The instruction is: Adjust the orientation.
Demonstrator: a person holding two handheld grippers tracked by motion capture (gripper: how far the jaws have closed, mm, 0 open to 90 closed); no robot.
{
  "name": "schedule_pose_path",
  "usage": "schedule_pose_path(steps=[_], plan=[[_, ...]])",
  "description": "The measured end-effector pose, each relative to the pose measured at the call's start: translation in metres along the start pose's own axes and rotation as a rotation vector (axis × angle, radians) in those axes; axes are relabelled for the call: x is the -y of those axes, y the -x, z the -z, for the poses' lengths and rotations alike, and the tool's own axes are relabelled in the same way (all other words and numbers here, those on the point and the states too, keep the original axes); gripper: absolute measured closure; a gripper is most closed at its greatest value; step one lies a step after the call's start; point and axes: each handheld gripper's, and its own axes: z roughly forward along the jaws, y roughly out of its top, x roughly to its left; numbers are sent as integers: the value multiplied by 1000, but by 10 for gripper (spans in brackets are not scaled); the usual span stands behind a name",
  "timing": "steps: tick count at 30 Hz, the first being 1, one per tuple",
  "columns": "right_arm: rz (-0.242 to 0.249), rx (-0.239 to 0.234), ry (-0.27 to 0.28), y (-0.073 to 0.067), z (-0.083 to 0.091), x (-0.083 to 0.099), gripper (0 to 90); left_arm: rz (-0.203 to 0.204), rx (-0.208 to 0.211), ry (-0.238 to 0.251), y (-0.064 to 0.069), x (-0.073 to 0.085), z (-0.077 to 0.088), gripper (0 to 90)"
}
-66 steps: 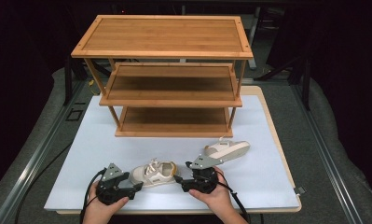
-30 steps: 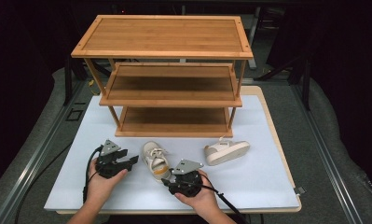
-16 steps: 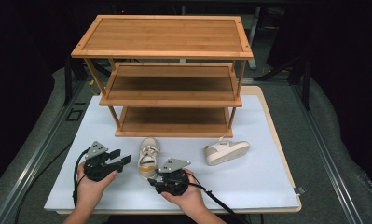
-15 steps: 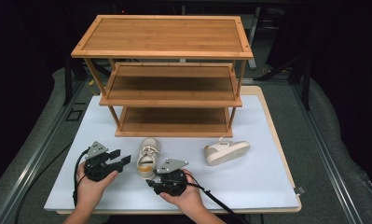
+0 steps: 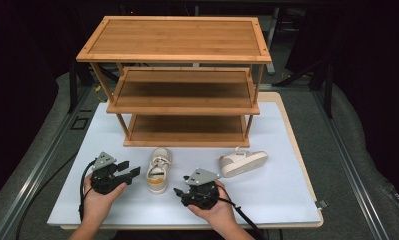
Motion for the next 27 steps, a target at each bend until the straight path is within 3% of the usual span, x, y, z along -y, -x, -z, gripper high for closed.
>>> schedule_pose_path(steps=[3,4,5,14,15,16,17,18,19,27], plan=[[-31,70,5,20,19,4,466,-4,1,-4,1,0,-1,452],[-31,70,5,20,19,4,466,-4,1,-4,1,0,-1,449],[-50,98,16,30,29,5,464,-4,2,-4,1,0,-1,448],[-114,182,65,61,57,14,440,4,-7,-5,1,0,-1,433],[-123,228,53,67,62,17,430,6,-9,-3,1,0,-1,432],[-123,228,53,67,62,17,430,5,-10,-3,1,0,-1,432],[-140,178,93,75,64,21,425,5,-8,-2,1,0,0,432],[-140,178,93,75,64,21,425,6,-9,-4,1,0,0,432],[-154,242,68,79,69,23,423,9,-9,-2,0,0,0,432],[-183,285,63,91,76,29,415,7,-9,-9,1,1,-1,426]])
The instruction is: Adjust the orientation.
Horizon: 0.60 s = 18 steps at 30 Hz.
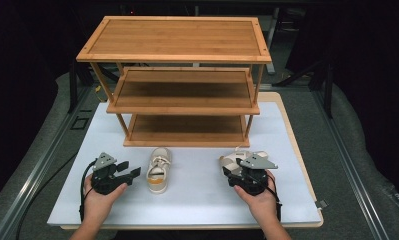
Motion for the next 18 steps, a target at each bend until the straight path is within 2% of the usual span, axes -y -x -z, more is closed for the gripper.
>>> schedule_pose_path(steps=[5,8,11,14,17,18], plan=[[3,17,-16,7,-2,3,406,-1,0,-2,1,1,0,425],[-4,0,-5,10,-2,4,401,-2,-1,-4,1,1,0,425],[-3,9,4,9,-1,3,396,1,-1,-6,0,1,-1,425],[4,16,-9,8,-3,4,386,-2,0,-8,1,1,-1,423],[-8,1,-1,8,-1,6,360,-2,-4,-6,0,1,0,420],[-23,-17,2,9,4,9,357,-1,-4,-5,0,1,0,420]])
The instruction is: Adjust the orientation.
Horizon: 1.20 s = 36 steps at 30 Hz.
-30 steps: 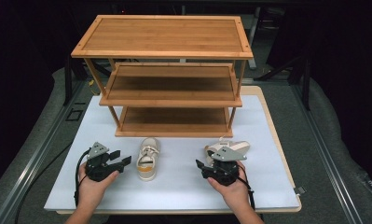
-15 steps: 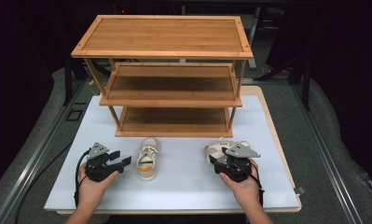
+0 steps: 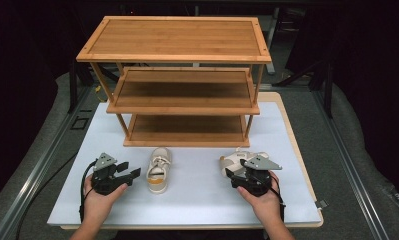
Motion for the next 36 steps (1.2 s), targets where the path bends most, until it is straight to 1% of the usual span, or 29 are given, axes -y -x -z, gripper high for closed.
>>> schedule_pose_path(steps=[1,3,4,5,8,9,10,11,12,13,14,15,16,17,18,19,20,21,22,23,24,25,27,28,30,31,32,34,36], plan=[[0,0,0,0,0,0,357,1,0,0,0,0,0,420],[-19,-14,6,0,6,4,357,1,0,-1,-1,0,1,419],[-37,-27,-10,0,14,9,356,0,1,0,-1,0,1,419],[-37,-27,-10,0,14,9,356,-1,2,0,-1,0,1,419],[-78,-45,-38,0,24,19,353,-2,3,1,1,0,1,417],[-88,-47,-50,0,26,21,350,-4,4,0,1,0,0,417],[-102,-40,-55,-1,33,26,342,-6,4,-2,1,0,0,417],[-102,-40,-55,-1,33,26,342,-6,4,-2,1,0,0,417],[-114,-45,-70,-1,35,28,339,-8,4,-3,1,-1,0,417],[-147,-53,-70,-1,41,32,338,-6,4,-2,1,-1,0,417],[-147,-53,-70,-1,41,32,338,-4,4,-1,1,-1,0,417],[-188,-53,-74,0,46,37,348,-4,3,-2,1,-1,0,417],[-203,-33,-62,0,48,39,343,-4,3,-2,1,0,0,417],[-203,-33,-62,0,48,39,343,-7,3,-4,1,0,-1,417],[-212,28,-40,-1,53,39,342,-3,2,-4,1,0,-1,417],[-212,28,-40,-1,53,39,342,-3,1,-5,1,0,-1,417],[-209,49,-33,0,55,39,341,-4,2,-6,1,0,-1,417],[-228,101,-19,3,56,37,324,-7,1,-6,1,0,-1,417],[-240,116,-24,5,56,37,314,-8,1,-6,1,0,-1,417],[-240,116,-24,5,56,37,314,-8,1,-6,1,0,-1,417],[-256,133,-27,8,54,37,303,-8,1,-7,1,0,-1,417],[-278,135,-22,11,53,39,293,-9,0,-7,1,0,-1,417],[-299,122,-27,17,51,42,284,-9,-2,-8,0,0,-1,417],[-310,102,-19,21,50,45,279,-9,-2,-7,0,0,-1,417],[-313,92,-9,25,48,45,267,-8,-4,-11,-1,0,-2,417],[-305,80,-10,27,46,45,259,-8,-4,-11,-1,0,-2,417],[-302,47,-16,29,42,43,178,-9,-5,-14,0,0,-2,416],[-298,44,-15,30,40,42,163,-11,-5,-13,0,0,-2,417],[-292,49,-21,33,33,37,144,-14,-7,-13,0,0,-2,417]])
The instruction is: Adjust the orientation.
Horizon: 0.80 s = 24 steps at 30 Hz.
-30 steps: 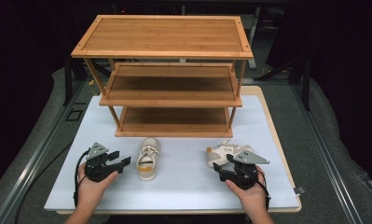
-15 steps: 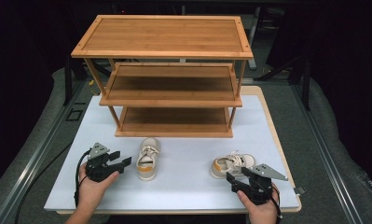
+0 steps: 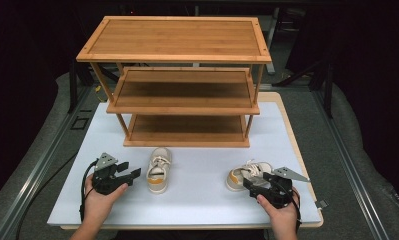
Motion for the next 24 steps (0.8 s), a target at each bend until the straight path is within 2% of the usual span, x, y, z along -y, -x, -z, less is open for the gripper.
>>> schedule_pose_path(steps=[6,8,10,12,15,17,20,24], plan=[[-14,-16,-2,2,-15,-12,138,4,0,-5,-1,0,-1,416],[7,-12,-2,0,-28,-18,140,8,-2,-3,-1,0,-1,416],[17,-3,-3,-2,-32,-20,140,8,-2,-3,-1,0,-1,416],[49,16,-16,-8,-39,-23,145,4,-1,-4,-2,0,-1,416],[92,26,-27,-16,-49,-27,149,9,-3,0,-1,0,-1,416],[102,22,-35,-21,-54,-28,153,10,-3,6,0,0,0,416],[117,22,-39,-25,-58,-30,167,17,-2,28,2,-2,4,410],[126,63,-42,-29,-53,-28,213,22,28,41,8,-6,6,373]])
